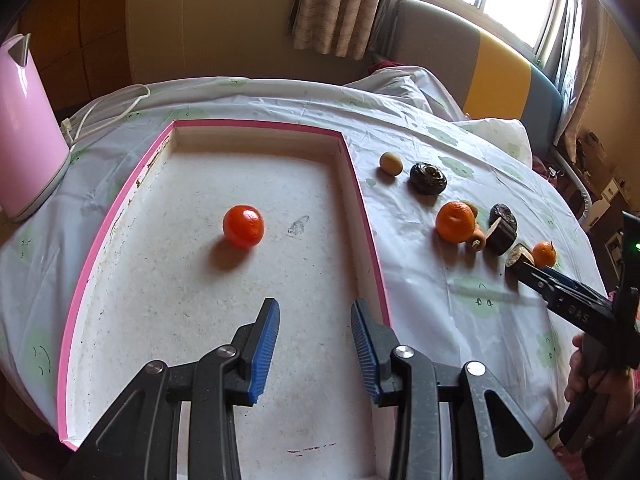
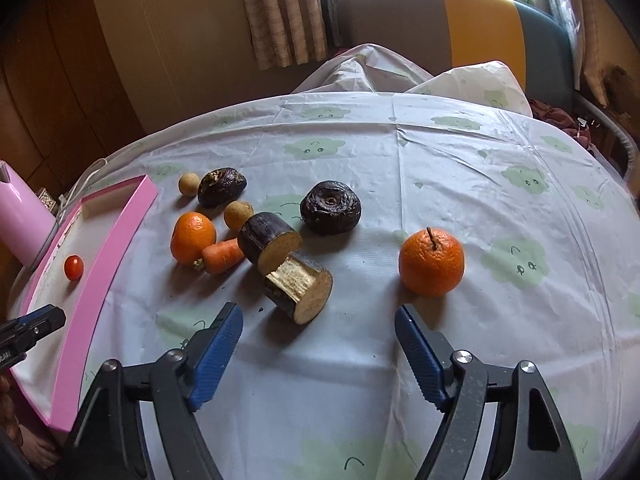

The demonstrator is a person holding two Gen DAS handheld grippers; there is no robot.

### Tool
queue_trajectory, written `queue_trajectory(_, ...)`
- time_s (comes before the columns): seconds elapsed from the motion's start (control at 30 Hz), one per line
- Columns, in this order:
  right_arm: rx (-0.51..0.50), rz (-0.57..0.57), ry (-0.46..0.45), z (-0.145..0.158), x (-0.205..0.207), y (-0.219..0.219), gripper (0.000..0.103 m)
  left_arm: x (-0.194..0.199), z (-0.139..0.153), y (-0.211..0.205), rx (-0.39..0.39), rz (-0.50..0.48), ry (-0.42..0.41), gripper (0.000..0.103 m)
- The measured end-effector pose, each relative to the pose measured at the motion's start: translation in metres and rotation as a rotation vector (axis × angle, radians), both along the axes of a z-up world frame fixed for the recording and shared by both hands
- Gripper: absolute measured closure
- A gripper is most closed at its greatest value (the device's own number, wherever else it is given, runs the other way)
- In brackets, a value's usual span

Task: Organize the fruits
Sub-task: 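Grasp the cut eggplant slice with the right gripper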

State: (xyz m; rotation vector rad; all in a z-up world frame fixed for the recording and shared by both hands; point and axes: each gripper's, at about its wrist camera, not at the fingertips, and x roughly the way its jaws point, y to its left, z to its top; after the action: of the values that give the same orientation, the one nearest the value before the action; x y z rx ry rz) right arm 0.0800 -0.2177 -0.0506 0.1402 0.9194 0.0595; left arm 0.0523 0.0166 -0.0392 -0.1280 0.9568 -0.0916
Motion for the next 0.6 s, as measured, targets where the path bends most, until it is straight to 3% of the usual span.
queue_trajectory(0.1,-0.027,0.033,0.014,-0.004,0.011,0.009,0.041,-0.002,0.001,0.0,0.014,0.0,-0.004,0.066)
queue_trajectory(0.17,-0.046,0.041,0.024,-0.007,0.014,0.013,0.069,-0.004,0.001,0.002,0.013,0.003,-0.005,0.066)
queue_trajectory(0.4,-0.093,0.063,-0.006,0.002,-0.001,0.025,0.07,-0.009,0.003,0.011,0.019,0.025,-0.018,0.066)
queue_trajectory(0.6,-0.021,0.132,-0.046,0.026,-0.021,0.044,0.07,-0.014,0.004,0.021,0.009,0.05,-0.025,0.066)
